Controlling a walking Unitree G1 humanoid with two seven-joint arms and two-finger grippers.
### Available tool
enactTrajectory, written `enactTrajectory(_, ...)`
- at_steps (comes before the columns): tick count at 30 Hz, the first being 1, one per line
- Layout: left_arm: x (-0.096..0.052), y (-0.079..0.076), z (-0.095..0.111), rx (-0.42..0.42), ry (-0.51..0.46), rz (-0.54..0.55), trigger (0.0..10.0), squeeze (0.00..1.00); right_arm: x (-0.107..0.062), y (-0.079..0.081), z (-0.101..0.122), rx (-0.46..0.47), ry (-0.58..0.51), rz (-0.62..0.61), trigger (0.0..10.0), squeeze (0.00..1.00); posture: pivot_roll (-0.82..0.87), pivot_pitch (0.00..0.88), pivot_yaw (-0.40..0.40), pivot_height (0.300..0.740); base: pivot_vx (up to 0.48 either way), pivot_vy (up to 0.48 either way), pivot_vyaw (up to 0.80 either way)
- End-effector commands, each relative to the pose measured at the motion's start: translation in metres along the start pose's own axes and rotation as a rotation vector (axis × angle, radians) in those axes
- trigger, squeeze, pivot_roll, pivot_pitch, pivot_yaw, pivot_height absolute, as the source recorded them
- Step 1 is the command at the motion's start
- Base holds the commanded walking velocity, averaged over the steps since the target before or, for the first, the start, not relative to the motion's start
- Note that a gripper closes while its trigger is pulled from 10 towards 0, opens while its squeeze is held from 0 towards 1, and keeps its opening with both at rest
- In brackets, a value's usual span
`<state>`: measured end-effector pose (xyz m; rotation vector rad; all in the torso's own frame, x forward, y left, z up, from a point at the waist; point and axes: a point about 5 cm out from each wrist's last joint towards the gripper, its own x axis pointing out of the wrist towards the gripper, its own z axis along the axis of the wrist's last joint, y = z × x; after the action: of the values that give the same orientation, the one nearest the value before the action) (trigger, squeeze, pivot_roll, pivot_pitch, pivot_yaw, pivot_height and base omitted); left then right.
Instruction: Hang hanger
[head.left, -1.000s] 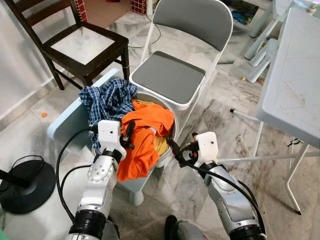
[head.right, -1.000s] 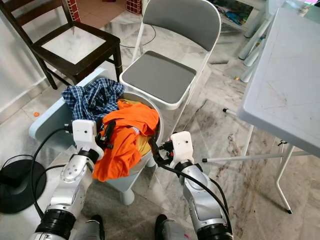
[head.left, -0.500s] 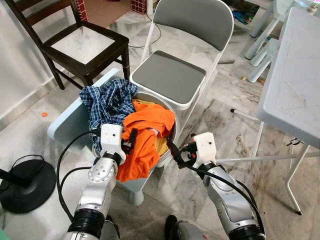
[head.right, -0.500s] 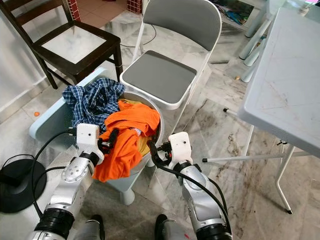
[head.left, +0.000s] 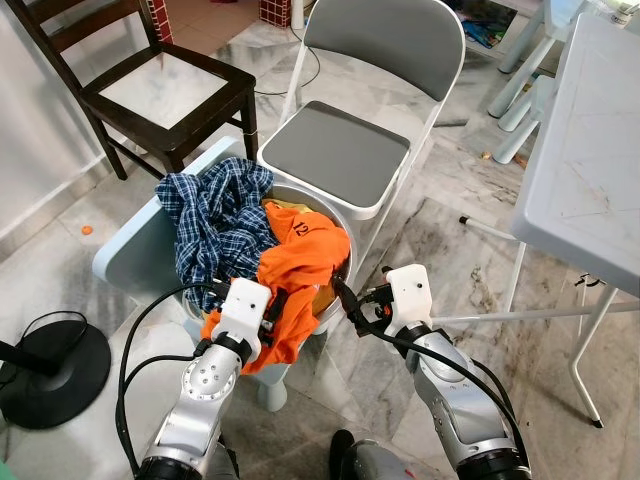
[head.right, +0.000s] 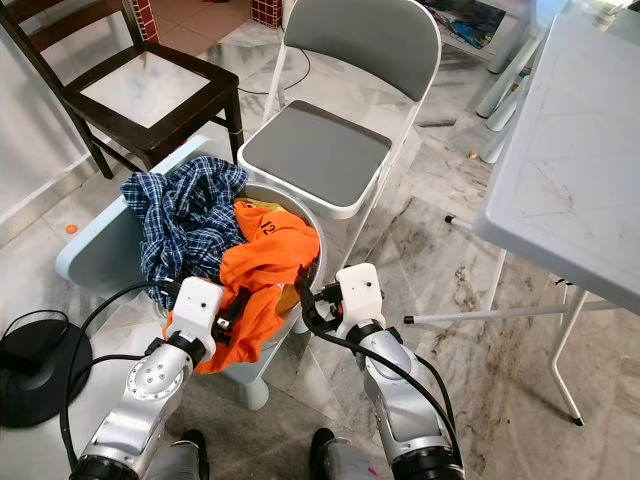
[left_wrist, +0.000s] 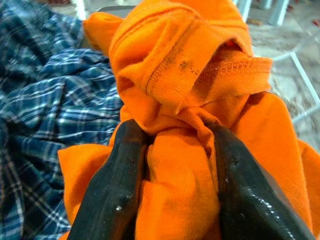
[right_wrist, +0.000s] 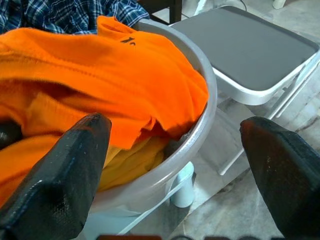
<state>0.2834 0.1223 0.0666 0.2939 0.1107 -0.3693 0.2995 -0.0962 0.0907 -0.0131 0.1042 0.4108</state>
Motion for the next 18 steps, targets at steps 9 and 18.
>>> enactTrajectory(9, -0.006, 0.01, -0.009, 0.068, 0.052, 0.064, 10.0, 0.0, 0.0, -0.001, -0.005, -0.018, 0.025, 0.01, 10.0, 0.0, 0.16, 0.272, -0.128, 0.74, 0.0, 0.0, 0.0)
enactTrajectory(18, 0.003, 0.029, 0.028, 0.066, -0.101, 0.123, 10.0, 0.0, -0.002, 0.0, -0.007, -0.023, 0.028, 0.013, 10.0, 0.0, 0.16, 0.277, -0.128, 0.74, 0.0, 0.0, 0.0)
